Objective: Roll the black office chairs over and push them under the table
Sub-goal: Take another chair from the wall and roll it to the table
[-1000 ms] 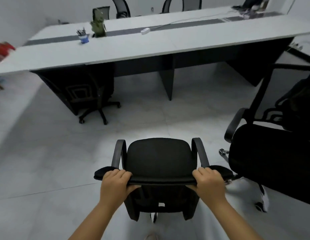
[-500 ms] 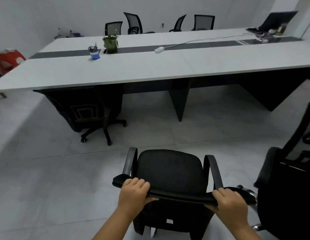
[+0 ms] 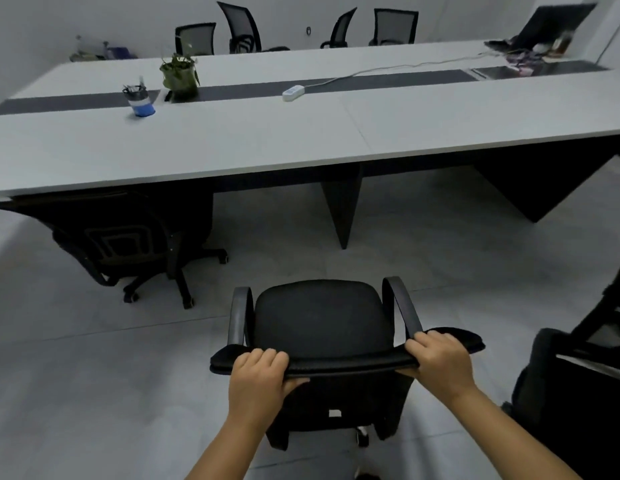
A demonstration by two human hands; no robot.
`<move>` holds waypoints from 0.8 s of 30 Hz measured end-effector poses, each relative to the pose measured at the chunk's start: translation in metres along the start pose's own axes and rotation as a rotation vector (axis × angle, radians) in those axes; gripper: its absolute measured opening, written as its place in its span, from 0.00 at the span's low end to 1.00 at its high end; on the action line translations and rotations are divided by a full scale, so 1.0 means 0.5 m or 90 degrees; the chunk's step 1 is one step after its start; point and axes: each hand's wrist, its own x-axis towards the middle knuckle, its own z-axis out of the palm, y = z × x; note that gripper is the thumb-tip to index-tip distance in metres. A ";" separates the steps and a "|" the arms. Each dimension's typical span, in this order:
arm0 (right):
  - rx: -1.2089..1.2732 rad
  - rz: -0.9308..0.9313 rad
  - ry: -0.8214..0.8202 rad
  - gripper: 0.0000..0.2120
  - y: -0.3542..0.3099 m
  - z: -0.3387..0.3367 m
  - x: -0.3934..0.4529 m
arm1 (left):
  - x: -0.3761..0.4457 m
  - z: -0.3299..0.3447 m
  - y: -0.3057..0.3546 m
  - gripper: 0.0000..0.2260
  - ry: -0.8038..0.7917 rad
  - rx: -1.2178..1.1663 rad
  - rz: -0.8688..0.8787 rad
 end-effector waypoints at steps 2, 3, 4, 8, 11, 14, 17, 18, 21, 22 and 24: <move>0.023 -0.017 0.007 0.25 0.048 0.027 0.041 | 0.045 0.021 0.013 0.27 -0.034 0.032 -0.012; 0.029 -0.027 0.009 0.24 0.071 0.041 0.061 | 0.072 0.030 0.017 0.24 -0.067 0.056 -0.013; 0.031 -0.035 0.009 0.22 0.092 0.053 0.082 | 0.100 0.037 0.019 0.22 -0.103 0.077 -0.013; 0.038 -0.054 0.009 0.20 0.154 0.104 0.156 | 0.190 0.070 0.016 0.21 -0.136 0.103 0.027; 0.063 -0.063 0.042 0.26 0.193 0.147 0.197 | 0.231 0.104 0.007 0.28 -0.083 0.063 0.033; 0.092 -0.066 0.092 0.32 0.237 0.208 0.269 | 0.307 0.158 -0.018 0.32 -0.032 0.055 0.043; 0.099 -0.064 0.102 0.33 0.257 0.241 0.321 | 0.364 0.187 -0.047 0.31 -0.043 0.051 0.038; 0.105 -0.063 0.099 0.33 0.252 0.239 0.323 | 0.363 0.186 -0.051 0.31 -0.038 0.052 0.036; 0.107 -0.059 0.093 0.33 0.238 0.265 0.354 | 0.388 0.202 -0.089 0.31 -0.023 0.053 0.036; 0.101 -0.052 0.090 0.33 0.237 0.282 0.377 | 0.412 0.215 -0.110 0.32 -0.024 0.055 0.035; 0.095 -0.042 0.087 0.33 0.242 0.316 0.424 | 0.462 0.240 -0.147 0.32 -0.013 0.057 0.031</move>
